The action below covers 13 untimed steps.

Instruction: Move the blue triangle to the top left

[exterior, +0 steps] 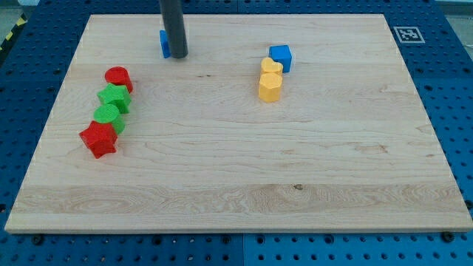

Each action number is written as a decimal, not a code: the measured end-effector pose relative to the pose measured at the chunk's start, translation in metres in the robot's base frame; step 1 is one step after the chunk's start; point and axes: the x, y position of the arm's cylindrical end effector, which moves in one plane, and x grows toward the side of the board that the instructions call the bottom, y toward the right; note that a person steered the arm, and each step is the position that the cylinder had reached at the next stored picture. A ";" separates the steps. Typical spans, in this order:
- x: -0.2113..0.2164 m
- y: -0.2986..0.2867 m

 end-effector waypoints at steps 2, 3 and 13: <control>-0.001 -0.016; -0.001 -0.010; -0.026 0.007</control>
